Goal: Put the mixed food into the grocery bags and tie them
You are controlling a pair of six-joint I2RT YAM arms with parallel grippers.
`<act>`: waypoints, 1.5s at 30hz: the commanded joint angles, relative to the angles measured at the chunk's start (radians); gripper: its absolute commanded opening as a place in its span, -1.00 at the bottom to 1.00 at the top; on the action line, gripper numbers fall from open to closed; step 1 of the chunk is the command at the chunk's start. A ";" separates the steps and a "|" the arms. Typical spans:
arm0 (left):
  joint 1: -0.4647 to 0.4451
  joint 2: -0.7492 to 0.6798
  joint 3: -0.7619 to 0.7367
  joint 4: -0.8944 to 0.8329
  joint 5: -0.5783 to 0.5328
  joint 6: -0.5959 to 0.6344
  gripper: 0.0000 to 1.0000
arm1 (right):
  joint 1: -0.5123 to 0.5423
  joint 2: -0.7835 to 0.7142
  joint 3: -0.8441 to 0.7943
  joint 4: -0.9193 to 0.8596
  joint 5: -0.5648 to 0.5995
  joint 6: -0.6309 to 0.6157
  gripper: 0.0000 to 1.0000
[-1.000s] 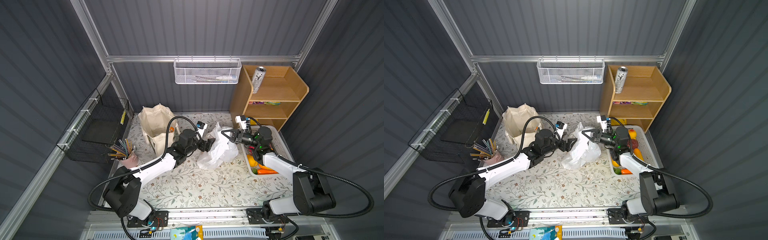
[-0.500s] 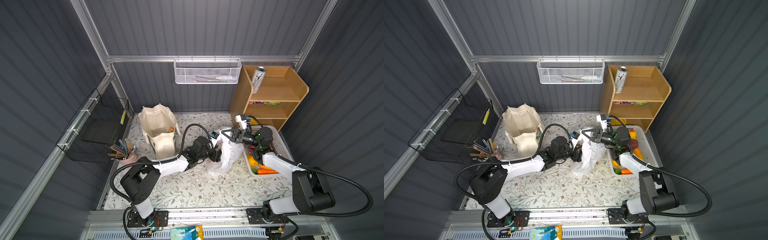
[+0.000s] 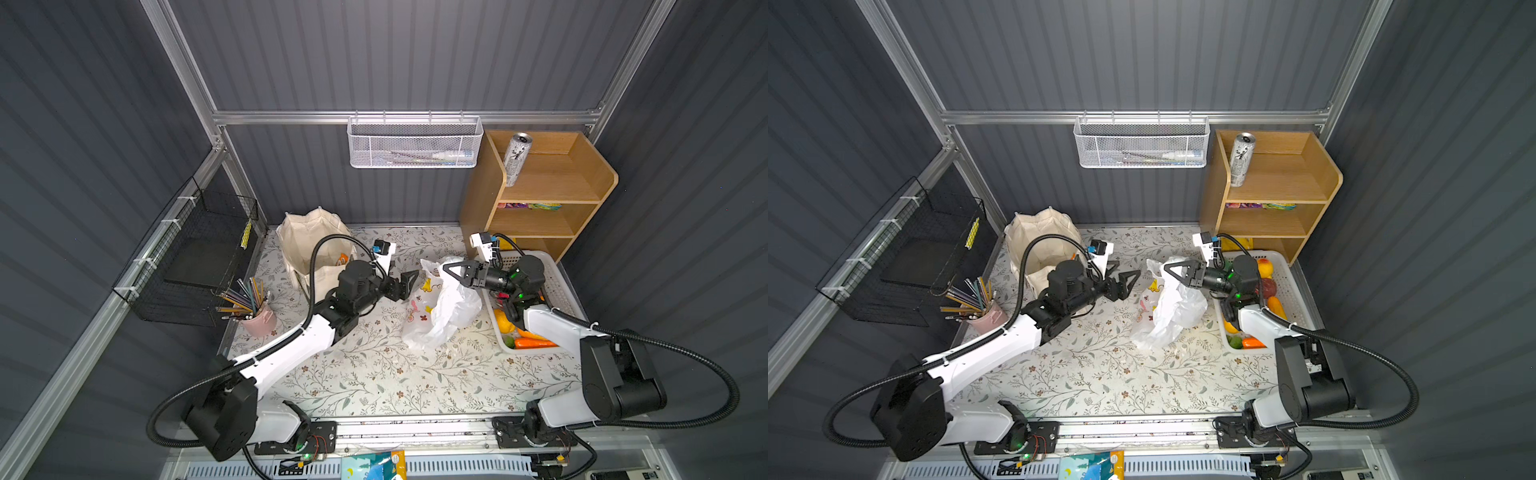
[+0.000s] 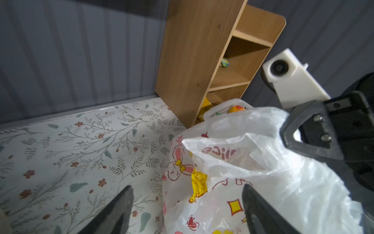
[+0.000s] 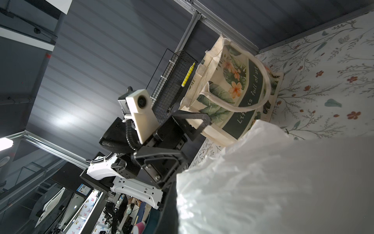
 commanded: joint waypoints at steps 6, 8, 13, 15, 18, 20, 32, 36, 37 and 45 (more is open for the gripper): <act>-0.005 0.087 0.175 -0.060 0.232 -0.044 0.46 | -0.006 0.013 0.005 0.078 -0.083 -0.007 -1.00; -0.005 0.125 0.191 -0.040 0.274 -0.071 0.39 | -0.008 0.014 0.004 0.084 -0.085 -0.007 -1.00; -0.005 0.191 0.172 -0.008 0.153 -0.073 0.45 | -0.011 0.003 0.002 0.100 -0.101 -0.007 -1.00; -0.005 0.229 0.190 -0.018 0.169 -0.058 0.44 | -0.011 -0.007 0.002 0.101 -0.106 -0.007 -1.00; -0.005 0.287 0.203 0.004 0.198 -0.063 0.41 | -0.012 -0.028 0.003 0.108 -0.113 -0.007 -1.00; -0.006 0.321 0.211 0.016 0.226 -0.073 0.38 | -0.011 -0.037 0.006 0.114 -0.122 -0.007 -1.00; -0.028 0.485 0.211 0.346 0.333 -0.246 0.40 | -0.012 -0.060 0.031 0.083 -0.162 -0.007 -1.00; -0.024 0.461 0.186 0.393 0.283 -0.252 0.44 | -0.012 -0.073 0.040 0.059 -0.193 -0.009 -1.00; -0.022 0.447 0.175 0.407 0.271 -0.247 0.45 | -0.012 -0.075 0.040 0.051 -0.203 -0.009 -1.00; -0.016 0.364 0.148 0.444 0.252 -0.218 0.54 | -0.015 -0.044 0.009 0.047 -0.215 -0.009 -1.00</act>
